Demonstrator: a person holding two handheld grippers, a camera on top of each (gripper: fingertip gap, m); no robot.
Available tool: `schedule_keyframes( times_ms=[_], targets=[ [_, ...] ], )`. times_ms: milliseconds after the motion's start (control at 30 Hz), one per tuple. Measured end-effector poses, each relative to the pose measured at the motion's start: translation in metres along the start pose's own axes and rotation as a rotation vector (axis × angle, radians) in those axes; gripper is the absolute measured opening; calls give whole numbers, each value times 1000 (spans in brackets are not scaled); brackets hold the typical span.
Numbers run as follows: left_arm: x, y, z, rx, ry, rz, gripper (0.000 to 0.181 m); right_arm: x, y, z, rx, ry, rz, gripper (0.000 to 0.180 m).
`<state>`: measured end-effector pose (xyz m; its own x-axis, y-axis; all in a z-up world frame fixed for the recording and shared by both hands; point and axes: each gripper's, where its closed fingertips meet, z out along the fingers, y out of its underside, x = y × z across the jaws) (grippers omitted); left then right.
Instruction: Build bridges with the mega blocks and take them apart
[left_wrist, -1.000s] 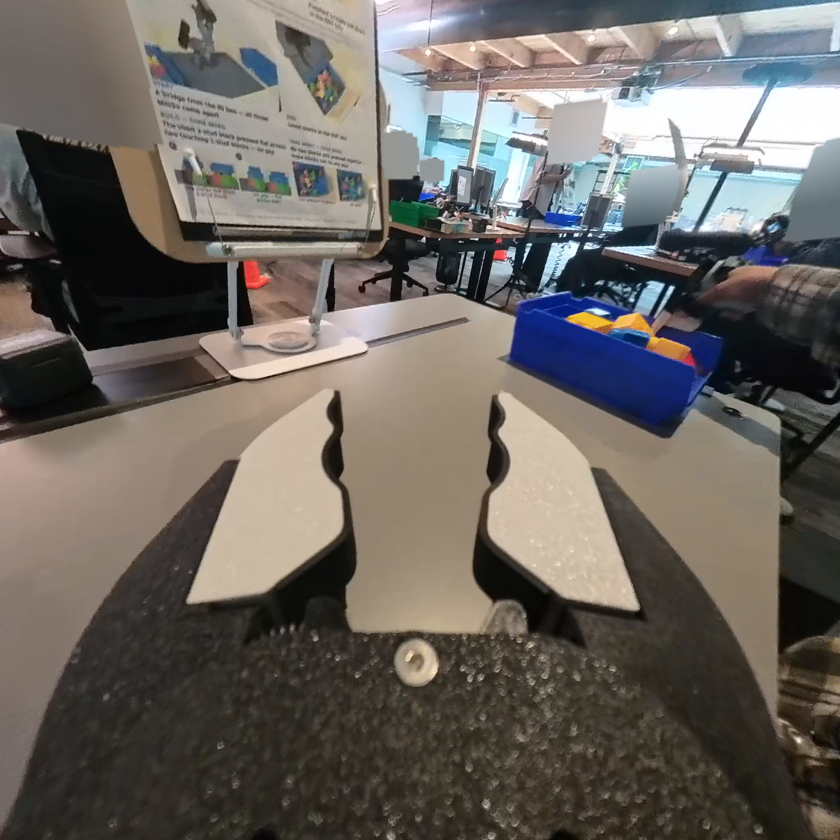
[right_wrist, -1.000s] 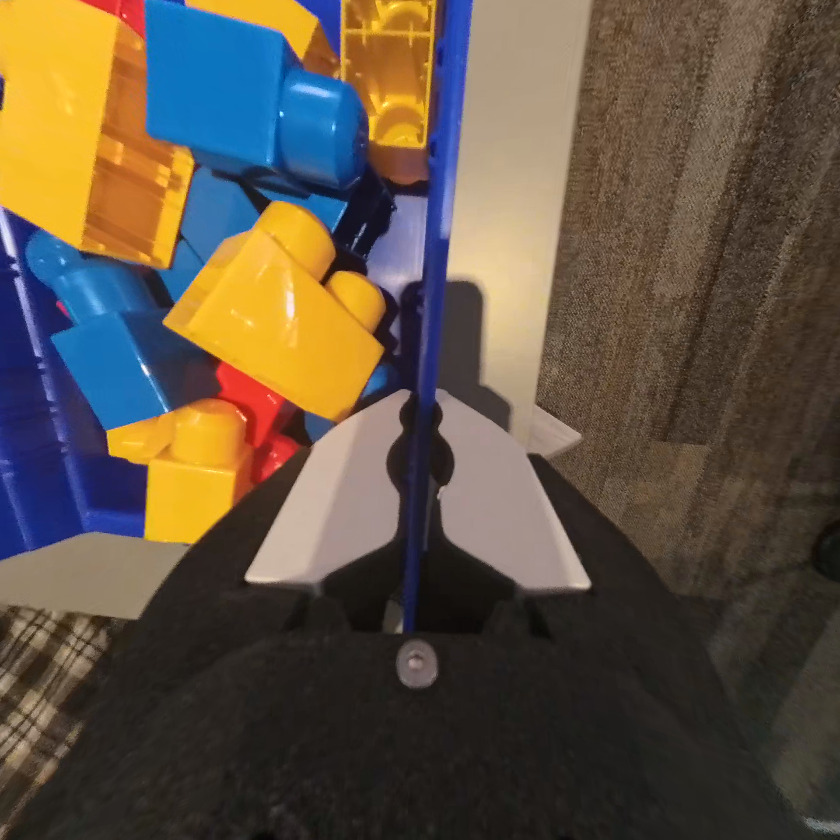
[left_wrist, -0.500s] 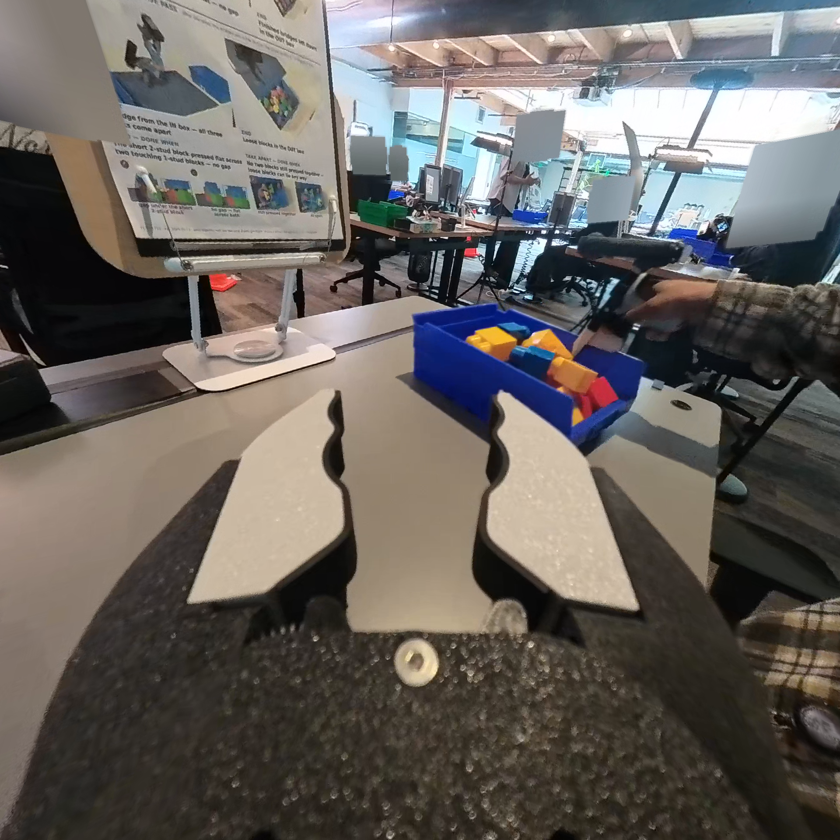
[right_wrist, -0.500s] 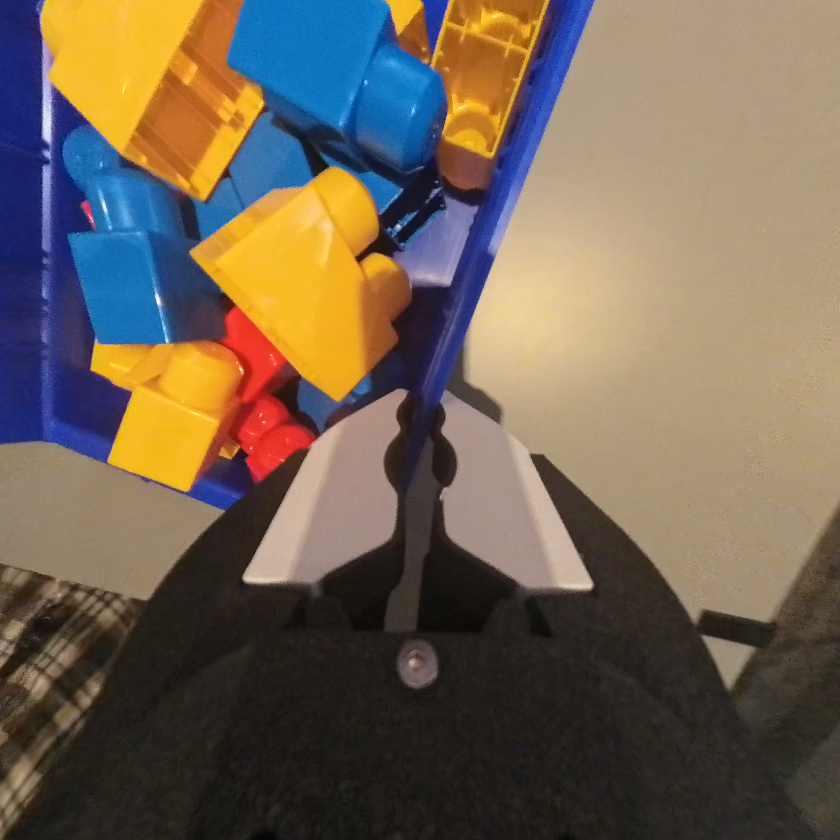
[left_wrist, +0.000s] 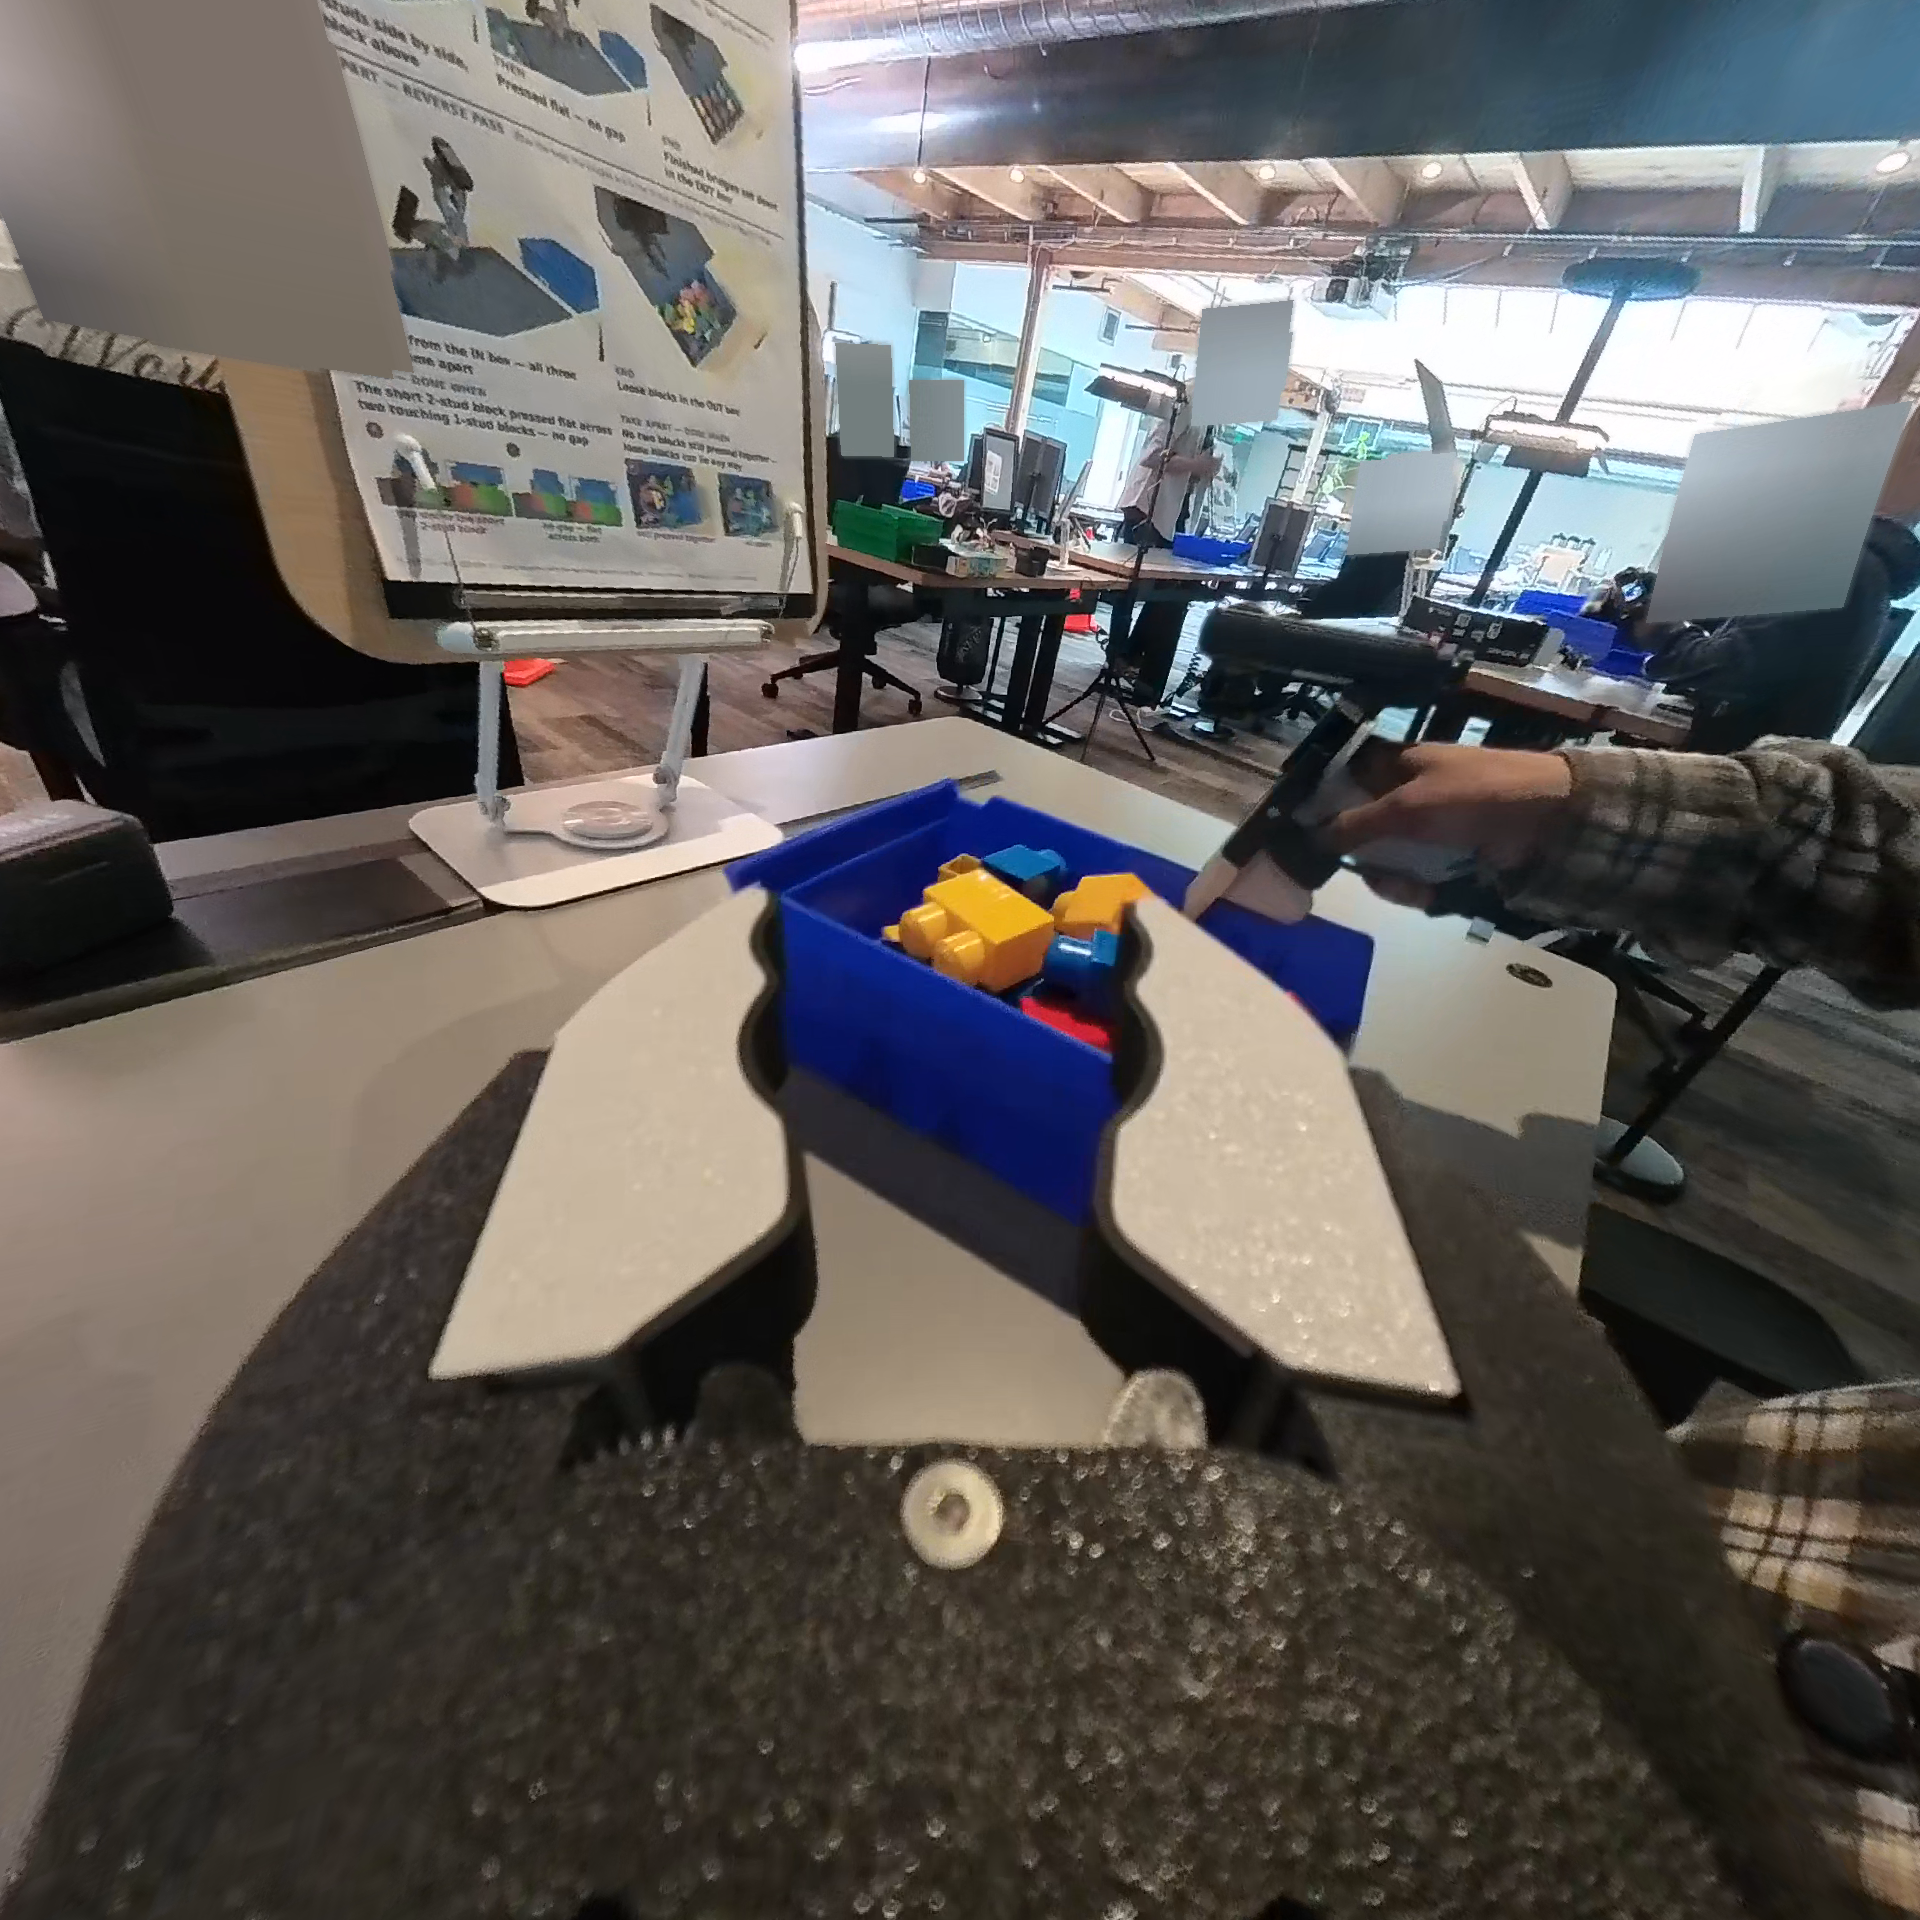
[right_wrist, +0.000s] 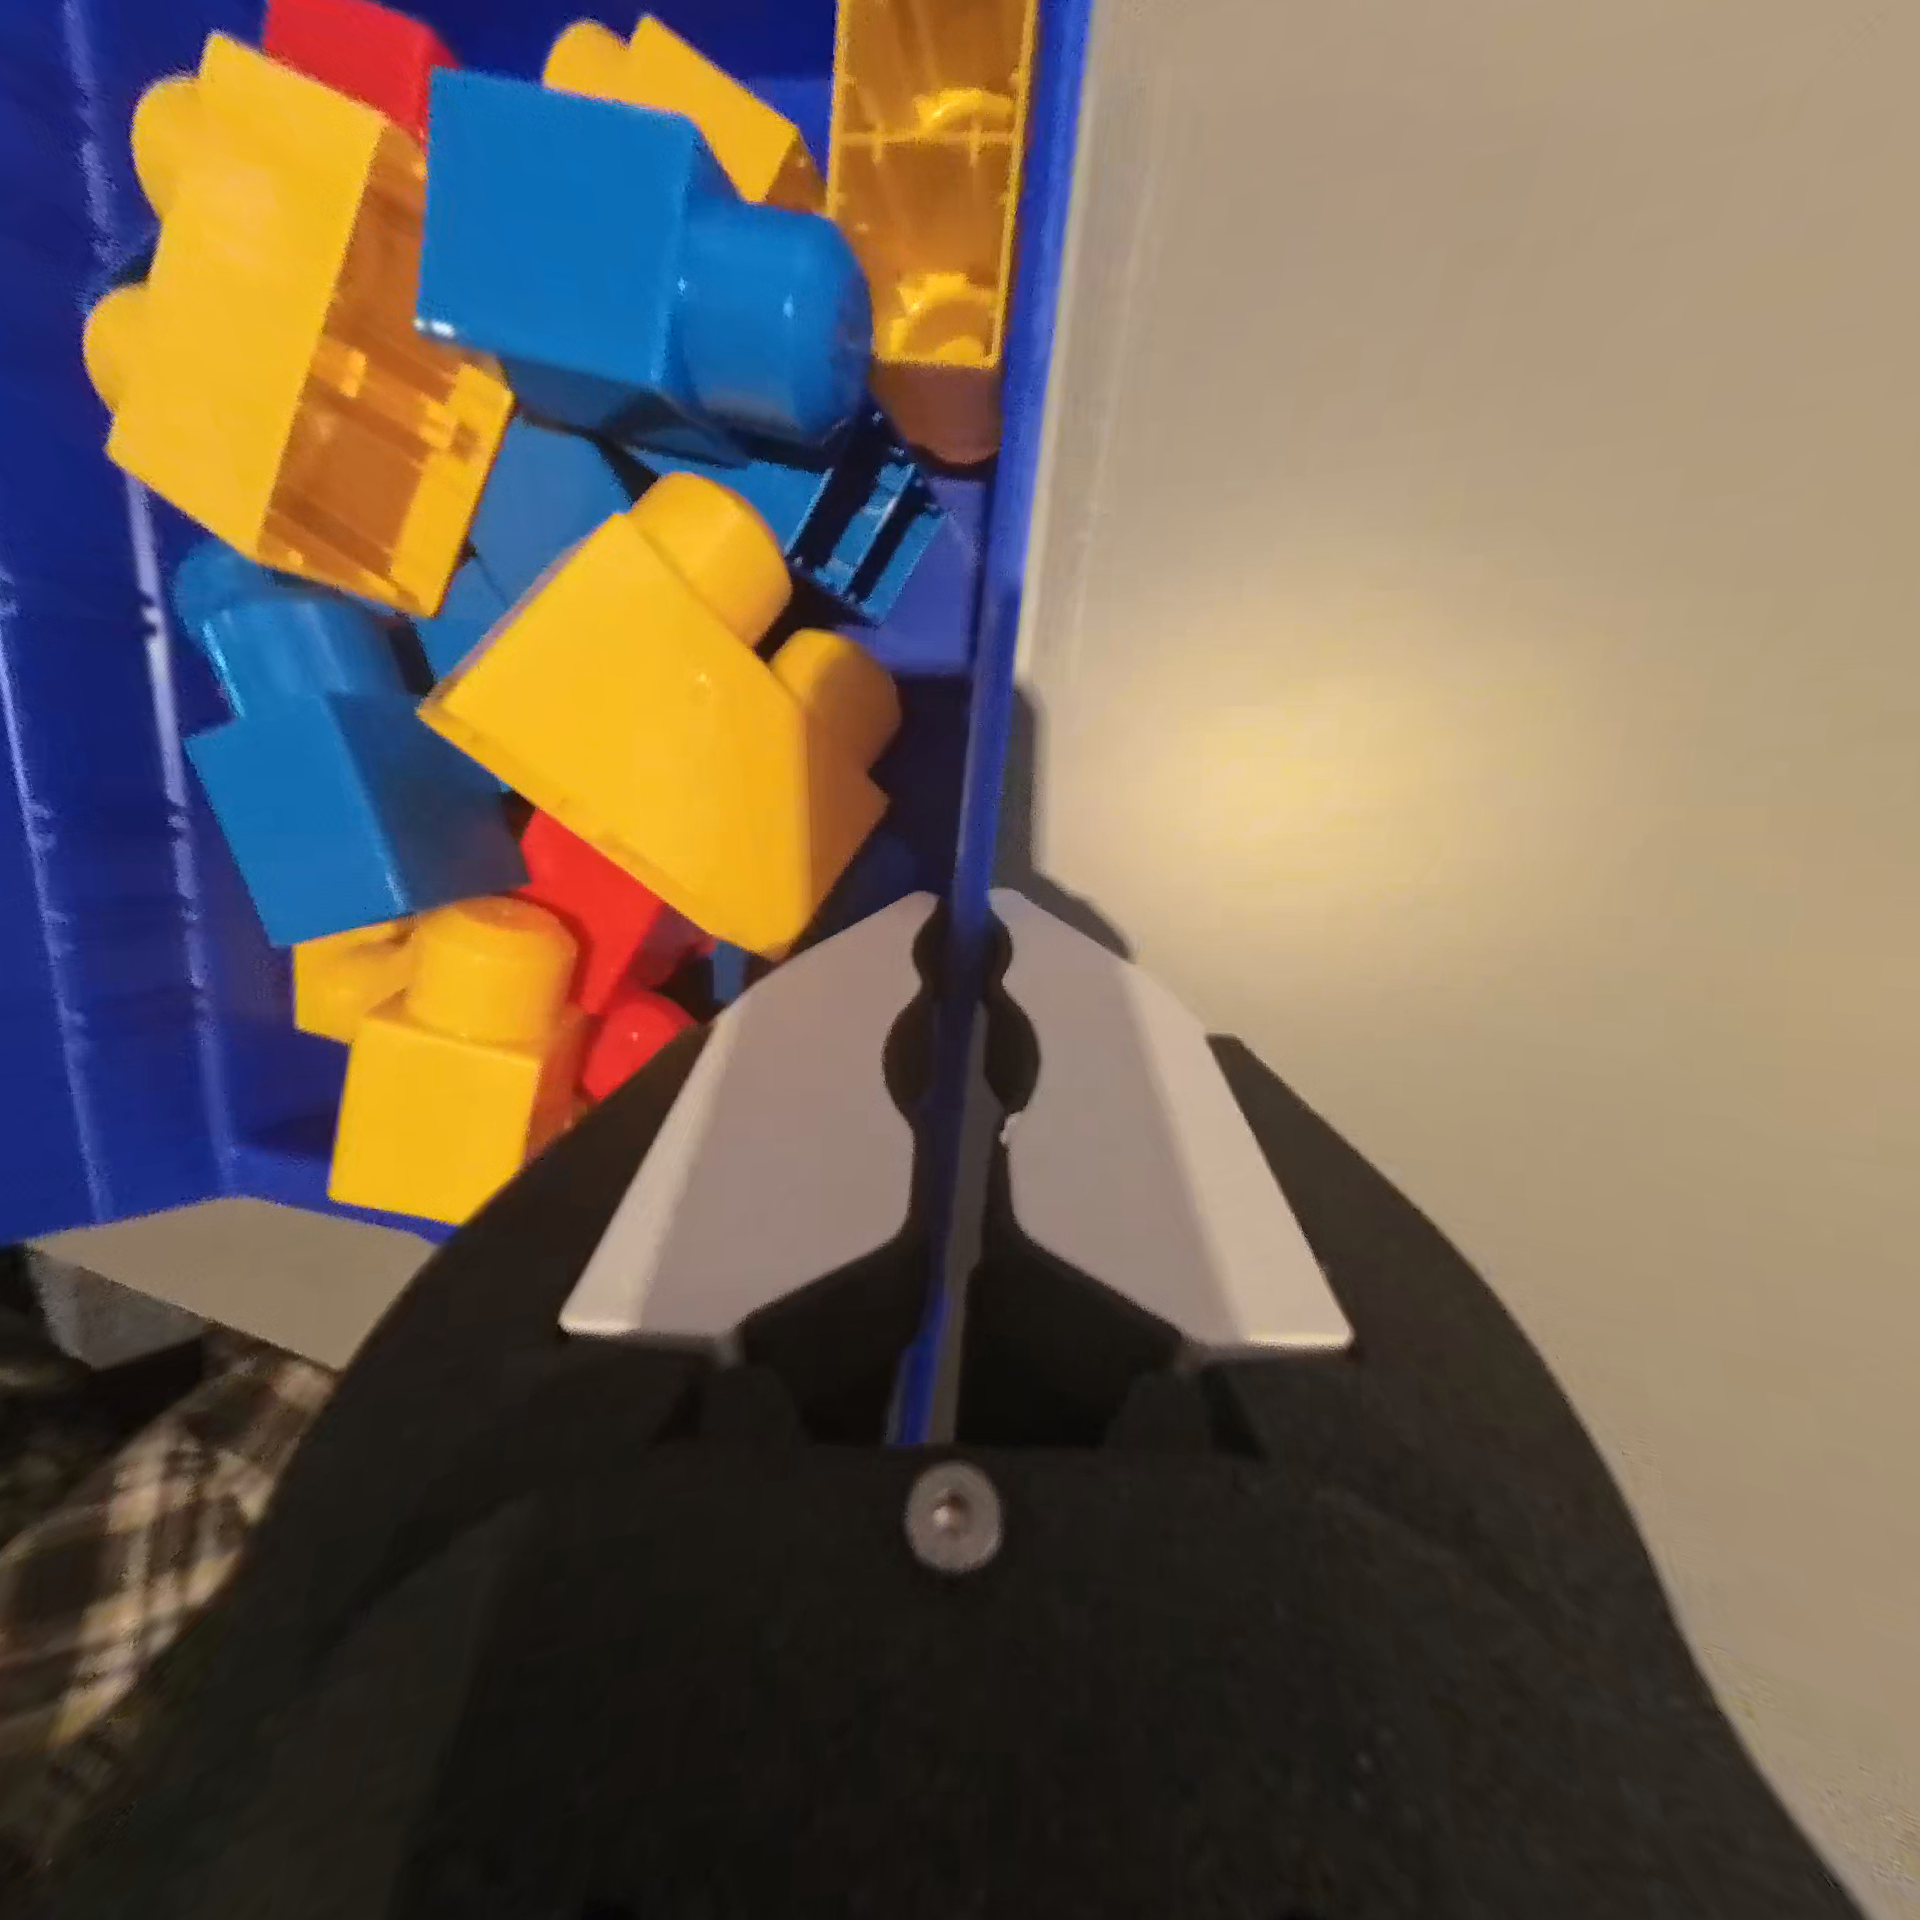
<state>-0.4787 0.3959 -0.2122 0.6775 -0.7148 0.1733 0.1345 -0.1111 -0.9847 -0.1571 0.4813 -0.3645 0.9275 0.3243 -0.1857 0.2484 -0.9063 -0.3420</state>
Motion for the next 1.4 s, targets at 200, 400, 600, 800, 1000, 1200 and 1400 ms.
schedule_keyframes(
  times_ms=[200,400,600,800,1000,1200,1400],
  targets=[
    [-2,1,-2,-15,-9,-6,61,-40,-5,9,57,-27,125,5],
    [-3,-2,-5,-2,2,-20,60,-73,-3,14,81,-90,198,7],
    [-1,-3,-6,-4,6,-14,60,-96,-16,23,104,-127,199,7],
    [-3,-5,-8,3,4,-22,60,-118,-25,29,114,-165,206,12],
    [-5,-3,-9,-3,2,-16,61,-116,-39,15,231,-234,152,22],
    [-14,-8,-18,12,-25,-8,65,-72,-34,-41,460,-275,-43,57],
    [-45,-17,-57,-87,-244,74,74,-25,12,-66,609,-405,-55,68]
  ],
)
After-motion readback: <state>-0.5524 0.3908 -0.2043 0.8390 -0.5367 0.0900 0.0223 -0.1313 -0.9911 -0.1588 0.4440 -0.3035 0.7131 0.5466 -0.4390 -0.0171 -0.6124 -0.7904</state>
